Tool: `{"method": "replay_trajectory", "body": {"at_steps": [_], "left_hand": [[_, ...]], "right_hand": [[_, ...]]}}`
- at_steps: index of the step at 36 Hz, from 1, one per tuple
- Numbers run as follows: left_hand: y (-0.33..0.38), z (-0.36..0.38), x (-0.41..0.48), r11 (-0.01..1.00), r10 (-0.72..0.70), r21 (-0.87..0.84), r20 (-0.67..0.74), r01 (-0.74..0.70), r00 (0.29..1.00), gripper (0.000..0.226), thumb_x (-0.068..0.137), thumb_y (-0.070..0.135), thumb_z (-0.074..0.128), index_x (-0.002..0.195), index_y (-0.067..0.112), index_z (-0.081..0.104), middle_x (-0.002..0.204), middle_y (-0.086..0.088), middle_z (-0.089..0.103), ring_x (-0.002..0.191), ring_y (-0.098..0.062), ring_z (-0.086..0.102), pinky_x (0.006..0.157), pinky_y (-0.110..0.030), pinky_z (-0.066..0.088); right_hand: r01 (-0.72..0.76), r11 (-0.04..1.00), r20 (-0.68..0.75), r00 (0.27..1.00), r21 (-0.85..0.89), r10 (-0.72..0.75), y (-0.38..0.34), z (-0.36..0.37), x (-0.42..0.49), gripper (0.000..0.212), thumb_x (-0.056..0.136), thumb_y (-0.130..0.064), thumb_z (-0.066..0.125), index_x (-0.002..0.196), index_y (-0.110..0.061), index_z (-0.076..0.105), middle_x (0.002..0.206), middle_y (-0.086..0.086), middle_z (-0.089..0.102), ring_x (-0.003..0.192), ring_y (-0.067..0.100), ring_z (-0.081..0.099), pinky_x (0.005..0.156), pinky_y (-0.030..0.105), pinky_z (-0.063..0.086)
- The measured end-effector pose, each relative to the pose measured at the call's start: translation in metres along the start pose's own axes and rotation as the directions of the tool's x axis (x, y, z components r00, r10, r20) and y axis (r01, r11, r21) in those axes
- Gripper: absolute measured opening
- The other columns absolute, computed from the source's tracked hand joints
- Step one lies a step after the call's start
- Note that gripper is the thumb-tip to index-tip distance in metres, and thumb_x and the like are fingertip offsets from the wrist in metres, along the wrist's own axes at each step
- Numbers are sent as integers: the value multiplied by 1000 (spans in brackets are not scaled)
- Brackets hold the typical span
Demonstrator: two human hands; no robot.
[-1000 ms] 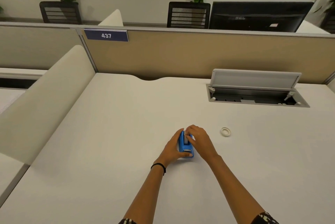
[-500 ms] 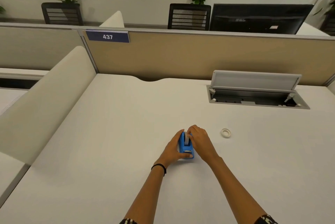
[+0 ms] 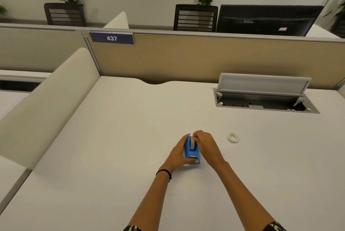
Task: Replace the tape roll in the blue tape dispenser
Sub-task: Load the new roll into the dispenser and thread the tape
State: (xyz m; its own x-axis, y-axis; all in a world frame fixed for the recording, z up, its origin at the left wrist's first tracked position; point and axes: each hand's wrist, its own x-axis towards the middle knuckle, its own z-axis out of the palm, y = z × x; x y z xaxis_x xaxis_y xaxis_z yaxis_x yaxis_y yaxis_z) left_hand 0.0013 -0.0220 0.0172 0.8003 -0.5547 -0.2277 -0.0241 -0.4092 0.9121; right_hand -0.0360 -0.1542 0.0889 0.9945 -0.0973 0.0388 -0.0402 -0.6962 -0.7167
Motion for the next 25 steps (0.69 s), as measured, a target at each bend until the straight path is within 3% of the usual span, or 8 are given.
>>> {"method": "replay_trajectory", "body": {"at_steps": [4, 8, 13, 20, 25], "left_hand": [[-4, 0, 2, 1000, 2, 2, -1, -2, 1000, 96, 66, 33, 82, 142, 29, 22, 146, 6, 36, 130, -14, 39, 111, -37, 36], [-3, 0, 2, 1000, 12, -5, -3, -12, 1000, 93, 67, 30, 81, 141, 30, 23, 144, 5, 37, 129, -13, 40, 108, -33, 36], [-3, 0, 2, 1000, 8, -6, -1, -8, 1000, 93, 68, 28, 81, 141, 27, 23, 144, 4, 37, 128, -14, 40, 109, -34, 34], [-6, 0, 3, 1000, -6, -11, 5, 6, 1000, 97, 65, 32, 83, 141, 30, 23, 144, 8, 37, 128, -11, 40, 109, -31, 36], [-4, 0, 3, 1000, -2, -2, 11, 2, 1000, 94, 68, 29, 81, 141, 28, 21, 143, 8, 35, 124, -6, 38, 104, -23, 32]], "right_hand": [[-11, 1000, -25, 1000, -2, 10, -2, 1, 5, 19, 92, -6, 45, 91, 9, 56, 91, 28, 62, 83, 40, 57, 81, 46, 48], [40, 998, -21, 999, -49, -41, 1, 1, 7, 21, 91, -15, 47, 93, 2, 59, 91, 21, 66, 81, 32, 61, 82, 40, 51], [86, 990, -18, 996, -116, -88, 5, -1, 8, 17, 90, -8, 50, 99, 0, 63, 98, 19, 67, 87, 30, 62, 80, 24, 41], [132, 971, -41, 989, -198, -142, 13, 1, 11, 17, 87, -6, 52, 86, -3, 69, 86, 16, 69, 75, 28, 64, 72, 23, 41], [112, 981, -81, 989, -161, -127, 16, 4, 13, 13, 87, -5, 53, 86, -4, 67, 92, 14, 66, 79, 25, 61, 74, 22, 44]]}}
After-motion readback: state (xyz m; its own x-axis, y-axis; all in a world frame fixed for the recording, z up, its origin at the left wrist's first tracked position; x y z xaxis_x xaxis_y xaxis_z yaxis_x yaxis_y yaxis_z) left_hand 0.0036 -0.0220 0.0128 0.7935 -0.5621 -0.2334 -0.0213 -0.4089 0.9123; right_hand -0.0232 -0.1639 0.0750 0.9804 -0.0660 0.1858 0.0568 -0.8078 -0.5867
